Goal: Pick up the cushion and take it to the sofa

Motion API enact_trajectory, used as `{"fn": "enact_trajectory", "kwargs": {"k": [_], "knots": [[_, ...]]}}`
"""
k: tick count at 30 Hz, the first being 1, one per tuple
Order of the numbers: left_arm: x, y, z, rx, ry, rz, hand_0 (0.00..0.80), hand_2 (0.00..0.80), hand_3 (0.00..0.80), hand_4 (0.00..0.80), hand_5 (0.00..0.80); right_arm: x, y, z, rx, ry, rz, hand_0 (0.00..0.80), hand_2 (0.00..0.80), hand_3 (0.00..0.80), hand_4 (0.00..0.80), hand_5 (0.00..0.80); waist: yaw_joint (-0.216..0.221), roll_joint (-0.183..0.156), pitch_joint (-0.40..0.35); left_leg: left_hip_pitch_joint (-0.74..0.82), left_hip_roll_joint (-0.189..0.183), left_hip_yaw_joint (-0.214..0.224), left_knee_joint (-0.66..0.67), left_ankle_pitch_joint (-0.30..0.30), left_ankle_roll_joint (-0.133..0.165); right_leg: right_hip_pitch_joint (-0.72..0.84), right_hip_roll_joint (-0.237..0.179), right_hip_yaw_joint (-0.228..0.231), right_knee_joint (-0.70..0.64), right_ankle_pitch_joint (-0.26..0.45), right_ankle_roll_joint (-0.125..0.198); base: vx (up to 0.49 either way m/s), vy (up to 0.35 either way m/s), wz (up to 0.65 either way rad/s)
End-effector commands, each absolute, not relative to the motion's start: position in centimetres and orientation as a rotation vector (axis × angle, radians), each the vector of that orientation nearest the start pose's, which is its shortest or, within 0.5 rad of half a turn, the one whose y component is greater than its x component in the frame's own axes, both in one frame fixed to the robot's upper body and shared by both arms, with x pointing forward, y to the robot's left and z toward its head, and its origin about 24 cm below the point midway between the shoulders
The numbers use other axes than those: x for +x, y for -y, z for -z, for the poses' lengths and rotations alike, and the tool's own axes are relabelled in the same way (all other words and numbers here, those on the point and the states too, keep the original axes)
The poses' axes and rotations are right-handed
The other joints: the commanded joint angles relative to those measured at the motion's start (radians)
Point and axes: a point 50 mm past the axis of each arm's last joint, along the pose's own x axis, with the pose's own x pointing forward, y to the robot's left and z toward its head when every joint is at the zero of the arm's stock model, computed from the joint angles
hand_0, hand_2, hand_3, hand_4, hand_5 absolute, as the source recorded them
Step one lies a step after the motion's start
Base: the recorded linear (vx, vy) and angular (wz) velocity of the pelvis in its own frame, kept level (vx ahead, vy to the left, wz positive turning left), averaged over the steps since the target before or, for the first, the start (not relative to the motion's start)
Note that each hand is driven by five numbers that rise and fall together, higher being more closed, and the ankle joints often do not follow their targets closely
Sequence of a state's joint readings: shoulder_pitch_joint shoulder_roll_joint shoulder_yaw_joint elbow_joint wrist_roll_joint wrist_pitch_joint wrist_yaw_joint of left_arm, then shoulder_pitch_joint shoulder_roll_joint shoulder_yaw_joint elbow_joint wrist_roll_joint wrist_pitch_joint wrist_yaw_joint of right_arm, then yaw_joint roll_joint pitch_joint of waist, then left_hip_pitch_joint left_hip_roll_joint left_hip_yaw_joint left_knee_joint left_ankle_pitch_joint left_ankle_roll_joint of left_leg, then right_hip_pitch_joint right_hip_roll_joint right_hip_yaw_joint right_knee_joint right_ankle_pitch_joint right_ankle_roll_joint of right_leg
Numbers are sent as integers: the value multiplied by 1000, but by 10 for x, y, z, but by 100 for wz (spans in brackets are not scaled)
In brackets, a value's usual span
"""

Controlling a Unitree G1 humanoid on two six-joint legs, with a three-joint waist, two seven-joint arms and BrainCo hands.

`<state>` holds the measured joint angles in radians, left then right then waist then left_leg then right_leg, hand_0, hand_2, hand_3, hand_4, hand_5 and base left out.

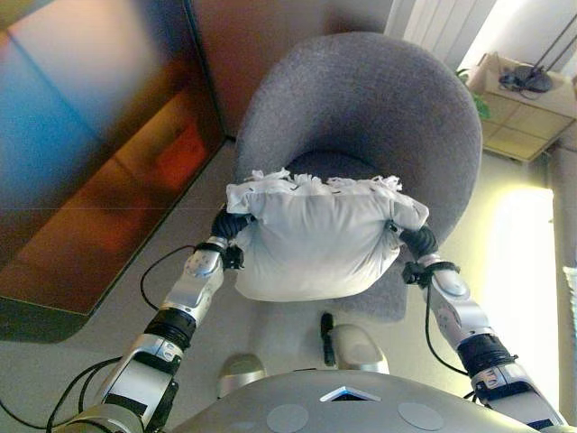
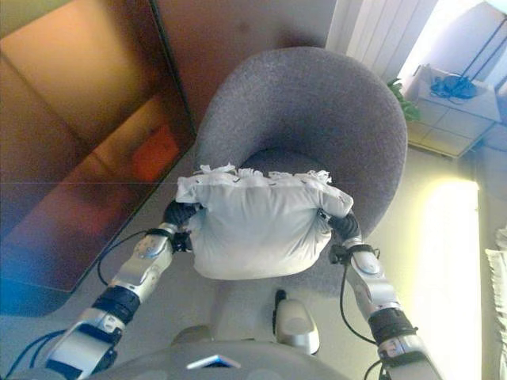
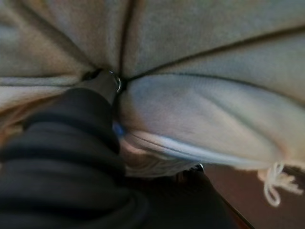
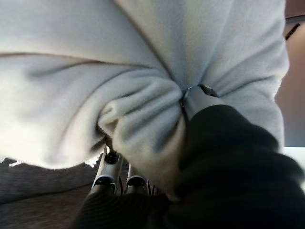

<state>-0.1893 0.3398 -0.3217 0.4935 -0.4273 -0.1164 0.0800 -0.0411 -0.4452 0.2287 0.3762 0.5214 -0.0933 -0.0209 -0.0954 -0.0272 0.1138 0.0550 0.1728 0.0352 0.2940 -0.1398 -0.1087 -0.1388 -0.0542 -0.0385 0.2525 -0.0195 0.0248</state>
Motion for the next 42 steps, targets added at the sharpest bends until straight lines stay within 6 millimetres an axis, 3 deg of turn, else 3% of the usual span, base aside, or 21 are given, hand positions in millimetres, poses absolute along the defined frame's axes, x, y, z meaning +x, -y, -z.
{"fn": "enact_trajectory", "kwargs": {"k": [1, 4, 8, 12, 15, 22, 24, 27, 29, 32, 35, 42], "knots": [[286, -157, -19, -110, -68, 134, 800, 800, 800, 800, 800, 266, 199, -29, 67, -55, -131, 800, 800, 800, 800, 800, -12, -67, -67, -28, -18, 75, 270, 111, 63, 39, -54, -10, -130, 95, 37, 157, -193, 9], [282, -156, -15, -116, -72, 136, 800, 800, 800, 800, 800, 264, 200, -28, 81, -51, -125, 800, 800, 800, 800, 800, 2, -67, -59, -58, -18, 82, 234, 113, 67, 79, -51, -31, -140, 76, 32, 146, -96, 13], [285, -157, -19, -108, -61, 148, 800, 800, 800, 800, 800, 269, 200, -34, 82, -39, -108, 800, 800, 800, 800, 800, 27, -46, -48, -36, -54, 57, 33, 134, 44, 130, -45, -59, -165, 51, 48, 117, 34, 13], [290, -153, -26, -115, -49, 178, 800, 800, 800, 800, 800, 270, 200, -35, 84, -34, -87, 800, 800, 800, 800, 800, 38, -21, -52, -20, -78, 75, -103, 121, 26, 163, -52, -97, -172, 30, 65, 82, 82, 21], [292, -144, -28, -103, -50, 206, 800, 800, 800, 800, 800, 269, 198, -31, 88, -41, -59, 800, 800, 800, 800, 800, 41, -5, -56, -8, -94, 84, -191, 113, 29, 172, -58, -110, -162, 11, 77, 66, 113, 19], [305, -128, -41, -42, -34, 252, 800, 800, 800, 800, 800, 273, 200, -31, 123, -44, 3, 800, 800, 800, 800, 800, 33, 10, -47, -5, -124, 104, -218, 99, 56, 144, -83, -140, -110, -3, 99, 0, 126, 5], [311, -122, -52, -34, 3, 265, 800, 800, 800, 800, 800, 279, 196, -39, 145, -16, 9, 800, 800, 800, 800, 800, 33, 17, -26, -25, -134, 105, -207, 90, 75, 88, -94, -134, -10, -18, 106, -118, 143, 4], [315, -120, -60, -58, 20, 268, 800, 800, 800, 800, 800, 281, 189, -40, 147, -2, 13, 800, 800, 800, 800, 800, 29, 17, 1, -51, -146, 95, -183, 81, 99, 5, -108, -85, 102, 4, 120, -57, 60, -8], [313, -122, -59, -65, 11, 271, 800, 800, 800, 800, 800, 277, 187, -35, 134, -16, 12, 800, 800, 800, 800, 800, 30, 12, 8, -55, -151, 79, -174, 77, 97, 1, -128, -59, 56, 20, 123, 41, -35, -8], [313, -123, -61, -54, 19, 265, 800, 800, 800, 800, 800, 281, 189, -35, 143, 0, 41, 800, 800, 800, 800, 800, 29, -3, 27, -88, -159, 63, -148, 67, 93, 2, -122, -13, -58, 56, 141, -27, -99, 2], [321, -120, -68, -48, 45, 249, 800, 800, 800, 800, 800, 300, 190, -52, 158, 61, 84, 800, 800, 800, 800, 800, 40, -5, 47, -117, -141, 73, -149, 78, 84, 2, -117, -14, -107, 73, 142, -104, -77, 6], [320, -105, -64, -72, 10, 271, 800, 800, 800, 800, 800, 299, 208, -61, 89, 83, 154, 800, 800, 800, 800, 800, 50, -12, 10, -54, -107, 95, -218, 100, 63, 108, -111, -48, -189, 70, 142, 139, -55, 0]]}}
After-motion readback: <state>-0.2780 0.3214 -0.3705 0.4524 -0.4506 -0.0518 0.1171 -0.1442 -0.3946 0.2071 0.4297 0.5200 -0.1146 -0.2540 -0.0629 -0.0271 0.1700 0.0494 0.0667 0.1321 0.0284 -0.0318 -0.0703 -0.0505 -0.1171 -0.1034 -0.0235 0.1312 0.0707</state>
